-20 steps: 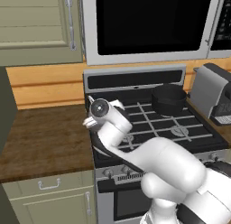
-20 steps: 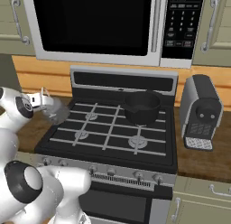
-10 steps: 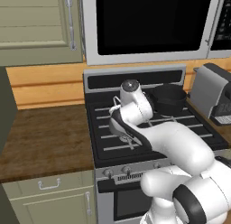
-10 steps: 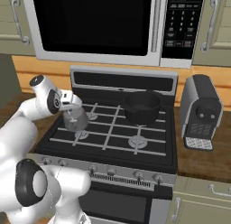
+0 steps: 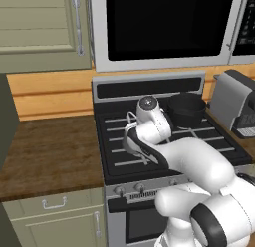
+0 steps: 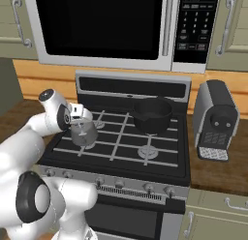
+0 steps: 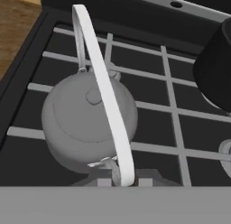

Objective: Pick the kettle from the counter and place it on a stove burner. Then turn the burner on.

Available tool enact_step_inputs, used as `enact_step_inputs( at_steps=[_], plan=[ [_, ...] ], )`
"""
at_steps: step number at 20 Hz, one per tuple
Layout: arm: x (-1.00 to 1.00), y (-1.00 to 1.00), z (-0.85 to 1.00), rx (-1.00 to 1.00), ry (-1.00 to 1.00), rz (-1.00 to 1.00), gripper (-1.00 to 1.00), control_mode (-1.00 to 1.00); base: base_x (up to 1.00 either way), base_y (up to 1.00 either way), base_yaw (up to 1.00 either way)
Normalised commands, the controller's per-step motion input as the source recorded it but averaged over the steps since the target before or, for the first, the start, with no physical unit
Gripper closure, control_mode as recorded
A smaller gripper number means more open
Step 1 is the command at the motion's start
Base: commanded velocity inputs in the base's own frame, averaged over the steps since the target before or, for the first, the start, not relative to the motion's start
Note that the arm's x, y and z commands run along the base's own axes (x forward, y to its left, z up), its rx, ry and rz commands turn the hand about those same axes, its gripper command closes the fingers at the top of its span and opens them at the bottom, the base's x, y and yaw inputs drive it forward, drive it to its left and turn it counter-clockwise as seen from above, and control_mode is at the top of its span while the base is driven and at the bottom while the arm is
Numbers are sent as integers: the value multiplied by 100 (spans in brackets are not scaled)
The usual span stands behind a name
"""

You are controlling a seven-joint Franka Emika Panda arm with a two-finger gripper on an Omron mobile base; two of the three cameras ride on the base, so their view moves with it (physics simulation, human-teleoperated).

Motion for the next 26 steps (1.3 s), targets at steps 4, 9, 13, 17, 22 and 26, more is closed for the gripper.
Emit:
enact_step_inputs(
  at_steps=[4, 9, 13, 17, 22, 26],
  plan=[
    [8, 0, -32, 0, -2, 0, 100, -100, 0, 0, 0],
    [0, 0, -4, 0, 0, 0, -100, -100, 0, 0, 0],
    [-1, -5, 3, 0, 0, 0, -100, -100, 0, 0, 0],
    [-36, -39, 33, 4, 1, -6, -100, -100, 0, 0, 0],
    [-89, -39, 51, 10, 0, -5, -100, -100, 0, 0, 0],
    [-100, 41, -41, 0, -1, 0, -100, -100, 0, 0, 0]
  ],
)
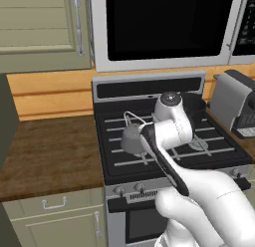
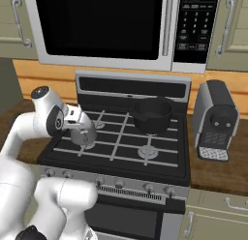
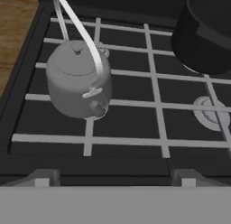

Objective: Pick the kettle from the counter and place it on a stove burner. Then turn the burner on.

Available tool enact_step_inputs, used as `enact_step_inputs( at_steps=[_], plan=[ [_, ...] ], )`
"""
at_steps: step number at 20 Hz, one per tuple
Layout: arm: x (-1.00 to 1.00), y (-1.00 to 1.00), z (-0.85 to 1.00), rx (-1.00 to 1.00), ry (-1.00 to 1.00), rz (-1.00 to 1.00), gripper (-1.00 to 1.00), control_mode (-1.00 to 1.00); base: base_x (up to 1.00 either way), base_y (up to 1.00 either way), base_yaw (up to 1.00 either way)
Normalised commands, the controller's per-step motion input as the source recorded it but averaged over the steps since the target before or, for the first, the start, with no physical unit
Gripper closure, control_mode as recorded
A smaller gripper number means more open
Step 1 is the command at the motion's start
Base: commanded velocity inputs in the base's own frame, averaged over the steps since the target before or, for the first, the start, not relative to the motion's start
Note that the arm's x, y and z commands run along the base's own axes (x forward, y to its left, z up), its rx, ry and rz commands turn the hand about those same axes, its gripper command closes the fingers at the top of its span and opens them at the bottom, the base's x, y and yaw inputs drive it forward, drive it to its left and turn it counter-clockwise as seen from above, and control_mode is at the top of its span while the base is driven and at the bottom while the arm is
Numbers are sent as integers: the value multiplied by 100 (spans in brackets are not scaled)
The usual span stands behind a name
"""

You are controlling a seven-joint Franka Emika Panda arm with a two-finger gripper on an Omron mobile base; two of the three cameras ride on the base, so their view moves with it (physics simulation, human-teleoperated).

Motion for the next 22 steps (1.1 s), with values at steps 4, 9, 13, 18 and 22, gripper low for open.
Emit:
enact_step_inputs(
  at_steps=[4, 9, 13, 18, 22],
  plan=[
    [-100, 100, -98, -1, -18, 0, -100, -100, 0, 0, 0],
    [-100, 100, -100, 0, -33, 0, -100, -100, 0, 0, 0],
    [-100, 93, -100, 7, -42, -2, -100, -100, 0, 0, 0],
    [-54, -22, -100, 56, -49, -26, -100, -100, 0, 0, 0],
    [-11, -30, -68, 18, -73, -4, -100, -100, 0, 0, 0]
  ],
)
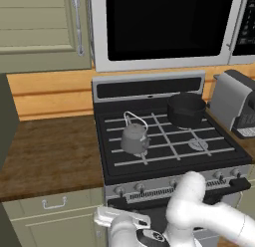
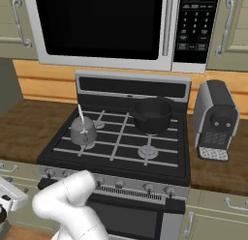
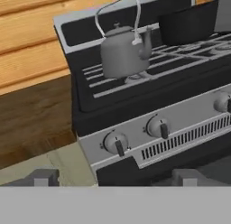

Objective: Pick the kettle from the counter and place it on a stove burner. Then turn the burner on.

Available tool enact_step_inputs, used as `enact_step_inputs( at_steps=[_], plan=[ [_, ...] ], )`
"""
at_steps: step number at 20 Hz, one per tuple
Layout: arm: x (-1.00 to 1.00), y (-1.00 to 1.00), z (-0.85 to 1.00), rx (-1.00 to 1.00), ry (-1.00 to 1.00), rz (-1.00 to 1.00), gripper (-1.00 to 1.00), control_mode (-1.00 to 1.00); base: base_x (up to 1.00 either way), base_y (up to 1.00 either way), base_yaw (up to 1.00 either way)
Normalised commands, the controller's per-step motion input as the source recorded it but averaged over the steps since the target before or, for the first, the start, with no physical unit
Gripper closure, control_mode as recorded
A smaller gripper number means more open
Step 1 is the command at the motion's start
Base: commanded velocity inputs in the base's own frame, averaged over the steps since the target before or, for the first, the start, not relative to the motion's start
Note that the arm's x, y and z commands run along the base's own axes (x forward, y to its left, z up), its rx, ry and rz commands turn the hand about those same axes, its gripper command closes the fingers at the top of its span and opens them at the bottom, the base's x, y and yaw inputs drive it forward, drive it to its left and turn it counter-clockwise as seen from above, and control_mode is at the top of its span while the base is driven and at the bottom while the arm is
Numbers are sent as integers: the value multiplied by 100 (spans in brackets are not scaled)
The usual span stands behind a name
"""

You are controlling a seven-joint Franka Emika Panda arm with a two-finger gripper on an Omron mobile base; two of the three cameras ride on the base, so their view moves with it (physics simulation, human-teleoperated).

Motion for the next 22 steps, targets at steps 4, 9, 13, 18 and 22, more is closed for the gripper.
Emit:
enact_step_inputs(
  at_steps=[4, 9, 13, 18, 22],
  plan=[
    [30, -6, -22, 0, -26, 0, -100, -100, 0, 0, 0],
    [58, 0, -27, 0, -11, 0, -100, -100, 0, 0, 0],
    [26, 9, -24, -9, -12, -1, -100, -100, 0, 0, 0],
    [45, 29, -3, -4, -15, -17, -100, -100, 0, 0, 0],
    [5, 0, 0, 0, -1, -2, -100, -100, 0, 0, 0]
  ],
)
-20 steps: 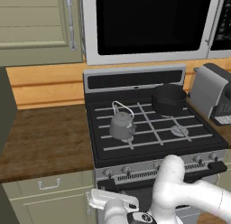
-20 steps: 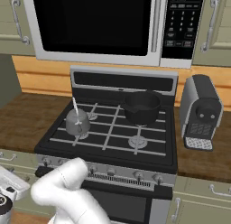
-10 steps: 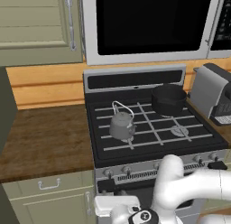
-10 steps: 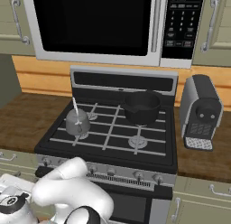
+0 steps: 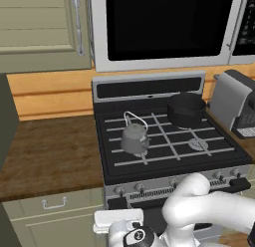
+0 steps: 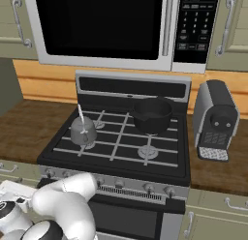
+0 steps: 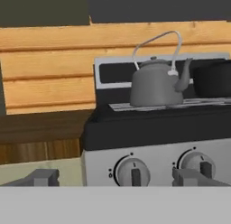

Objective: Pick the kettle from the counter and place it on a stove burner. Then turn the burner on.

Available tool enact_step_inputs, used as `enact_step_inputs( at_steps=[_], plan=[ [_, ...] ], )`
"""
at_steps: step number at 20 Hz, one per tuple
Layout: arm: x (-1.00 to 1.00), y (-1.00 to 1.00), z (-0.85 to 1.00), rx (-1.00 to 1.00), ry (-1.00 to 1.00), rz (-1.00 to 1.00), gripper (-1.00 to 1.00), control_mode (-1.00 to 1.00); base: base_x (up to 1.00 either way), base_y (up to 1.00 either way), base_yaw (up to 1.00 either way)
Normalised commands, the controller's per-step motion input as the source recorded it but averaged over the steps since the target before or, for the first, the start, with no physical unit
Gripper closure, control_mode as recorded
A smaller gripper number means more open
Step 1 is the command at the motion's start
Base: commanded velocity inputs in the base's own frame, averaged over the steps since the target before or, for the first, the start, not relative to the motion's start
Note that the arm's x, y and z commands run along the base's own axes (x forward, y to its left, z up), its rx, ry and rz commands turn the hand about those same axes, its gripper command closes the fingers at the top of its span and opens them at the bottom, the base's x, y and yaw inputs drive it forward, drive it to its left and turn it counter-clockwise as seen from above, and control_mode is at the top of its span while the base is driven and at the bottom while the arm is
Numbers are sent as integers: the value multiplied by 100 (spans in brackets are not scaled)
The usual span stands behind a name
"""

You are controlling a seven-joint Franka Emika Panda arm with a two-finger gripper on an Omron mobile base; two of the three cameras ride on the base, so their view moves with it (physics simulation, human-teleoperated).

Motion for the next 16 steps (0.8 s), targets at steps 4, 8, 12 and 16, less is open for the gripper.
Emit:
enact_step_inputs(
  at_steps=[4, 8, 12, 16],
  plan=[
    [34, -34, -12, 0, -5, 1, -100, -100, 0, 0, 0],
    [59, -78, -18, 1, -4, 0, -100, -100, 0, 0, 0],
    [16, -56, -6, 1, -3, 2, -100, -100, 0, 0, 0],
    [29, -1, 0, 0, 0, 0, -100, -100, 0, 0, 0]
  ],
)
